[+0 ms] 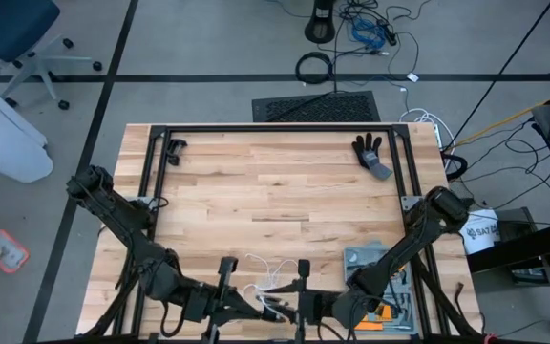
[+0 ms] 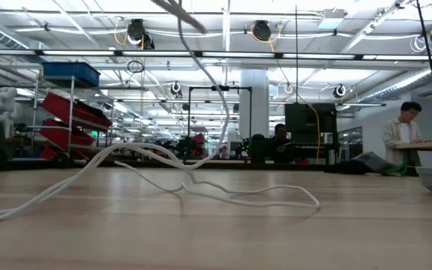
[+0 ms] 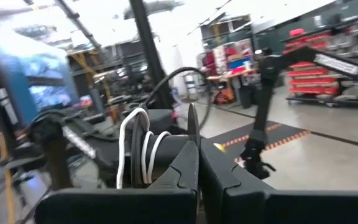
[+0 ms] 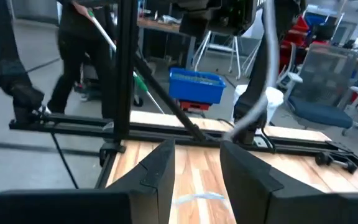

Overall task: Coil cords
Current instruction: Coil the white cable wire onto the spool

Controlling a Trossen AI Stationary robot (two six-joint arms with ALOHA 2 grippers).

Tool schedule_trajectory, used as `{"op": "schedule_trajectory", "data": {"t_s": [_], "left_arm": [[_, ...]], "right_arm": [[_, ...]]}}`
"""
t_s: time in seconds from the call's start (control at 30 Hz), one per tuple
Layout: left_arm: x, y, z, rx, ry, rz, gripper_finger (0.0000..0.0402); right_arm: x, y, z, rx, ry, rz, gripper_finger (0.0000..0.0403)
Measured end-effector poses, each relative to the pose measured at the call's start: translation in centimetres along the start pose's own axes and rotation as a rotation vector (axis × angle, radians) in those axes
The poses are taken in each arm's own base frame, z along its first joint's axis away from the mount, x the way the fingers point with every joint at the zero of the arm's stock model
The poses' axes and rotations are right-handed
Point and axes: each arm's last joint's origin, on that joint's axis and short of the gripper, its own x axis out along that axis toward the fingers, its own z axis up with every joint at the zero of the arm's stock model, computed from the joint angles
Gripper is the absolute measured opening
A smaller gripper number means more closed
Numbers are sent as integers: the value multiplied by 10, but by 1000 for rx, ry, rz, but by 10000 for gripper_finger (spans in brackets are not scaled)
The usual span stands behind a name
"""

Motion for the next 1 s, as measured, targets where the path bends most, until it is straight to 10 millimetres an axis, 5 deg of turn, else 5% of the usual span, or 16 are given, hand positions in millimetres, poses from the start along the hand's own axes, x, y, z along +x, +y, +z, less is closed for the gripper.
{"op": "schedule_trajectory", "data": {"t_s": [0.3,1.0], "left_arm": [[0,1,-1,-16,18,40,2],[-3,-4,1,-23,14,21,2]], "right_arm": [[10,2,-14,0,-40,-148,114],[8,2,-4,8,-115,-156,110]]}}
